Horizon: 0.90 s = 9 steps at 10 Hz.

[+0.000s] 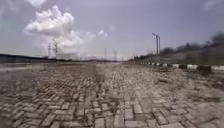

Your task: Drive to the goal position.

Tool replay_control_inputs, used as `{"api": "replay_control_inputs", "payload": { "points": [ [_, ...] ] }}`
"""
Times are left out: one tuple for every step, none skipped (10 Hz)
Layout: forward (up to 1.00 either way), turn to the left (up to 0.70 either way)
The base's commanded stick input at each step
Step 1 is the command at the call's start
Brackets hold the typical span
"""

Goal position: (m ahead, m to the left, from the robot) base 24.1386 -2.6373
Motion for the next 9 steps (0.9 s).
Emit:
{"api": "replay_control_inputs", "payload": {
  "points": [
    [0.70, 0.00],
    [0.70, 0.00],
    [0.70, 0.00],
    [0.70, 0.00],
    [0.70, 0.00],
    [0.70, 0.00],
    [0.70, 0.00],
    [0.70, 0.00],
    [0.70, 0.00]
  ]
}}
